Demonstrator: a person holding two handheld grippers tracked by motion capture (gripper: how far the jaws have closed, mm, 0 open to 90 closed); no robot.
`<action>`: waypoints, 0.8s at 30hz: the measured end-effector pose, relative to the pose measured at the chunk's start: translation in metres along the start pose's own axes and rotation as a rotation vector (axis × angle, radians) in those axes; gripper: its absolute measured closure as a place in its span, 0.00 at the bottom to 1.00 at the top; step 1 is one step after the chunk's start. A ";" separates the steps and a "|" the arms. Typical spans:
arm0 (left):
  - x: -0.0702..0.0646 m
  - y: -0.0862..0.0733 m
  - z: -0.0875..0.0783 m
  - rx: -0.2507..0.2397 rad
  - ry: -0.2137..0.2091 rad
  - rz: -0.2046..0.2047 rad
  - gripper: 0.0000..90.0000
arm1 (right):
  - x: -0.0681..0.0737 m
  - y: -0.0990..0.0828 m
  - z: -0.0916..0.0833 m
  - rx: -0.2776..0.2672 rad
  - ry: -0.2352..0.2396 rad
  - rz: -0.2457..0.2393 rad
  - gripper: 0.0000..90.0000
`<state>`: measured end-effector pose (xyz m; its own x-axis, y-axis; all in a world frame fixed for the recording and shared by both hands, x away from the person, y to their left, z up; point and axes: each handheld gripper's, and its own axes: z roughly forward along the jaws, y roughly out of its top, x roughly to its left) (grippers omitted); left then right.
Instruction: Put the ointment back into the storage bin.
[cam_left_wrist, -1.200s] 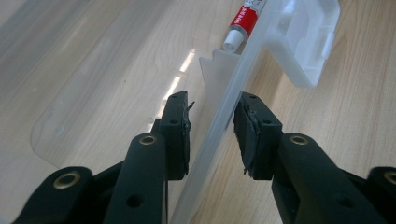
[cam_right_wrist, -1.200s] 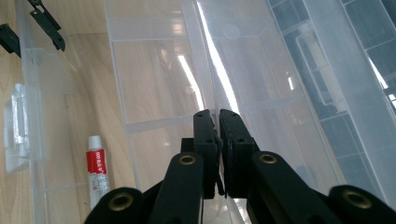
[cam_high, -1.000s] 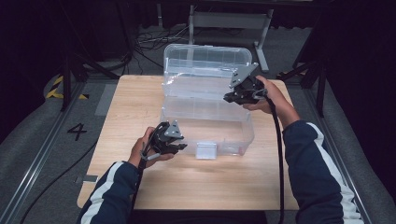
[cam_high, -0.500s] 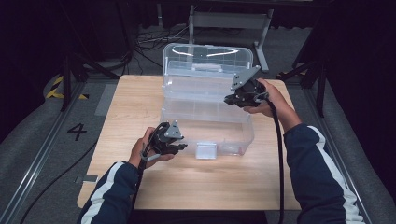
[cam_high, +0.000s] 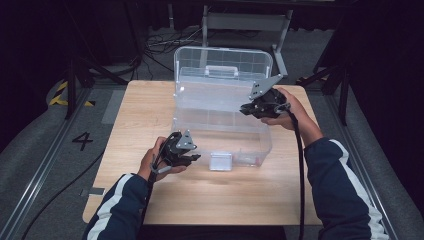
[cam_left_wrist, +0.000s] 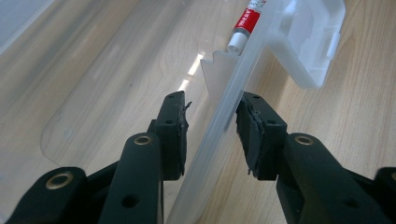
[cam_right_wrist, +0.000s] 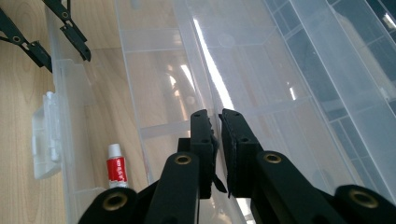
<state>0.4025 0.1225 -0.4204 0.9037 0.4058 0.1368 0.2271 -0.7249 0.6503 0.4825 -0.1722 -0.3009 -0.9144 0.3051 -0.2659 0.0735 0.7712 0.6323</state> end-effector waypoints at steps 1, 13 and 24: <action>0.000 0.000 0.000 0.000 0.000 0.000 0.70 | 0.001 -0.001 0.000 -0.002 0.000 0.002 0.94; -0.002 -0.002 0.000 -0.018 0.018 0.031 0.70 | 0.006 -0.005 -0.001 -0.032 0.001 0.010 0.92; -0.002 -0.003 0.000 -0.036 0.016 0.021 0.70 | 0.012 -0.011 0.000 -0.079 -0.015 0.028 0.90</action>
<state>0.4005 0.1239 -0.4227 0.9021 0.3999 0.1620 0.1951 -0.7129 0.6735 0.4708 -0.1775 -0.3111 -0.9062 0.3347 -0.2583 0.0667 0.7164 0.6945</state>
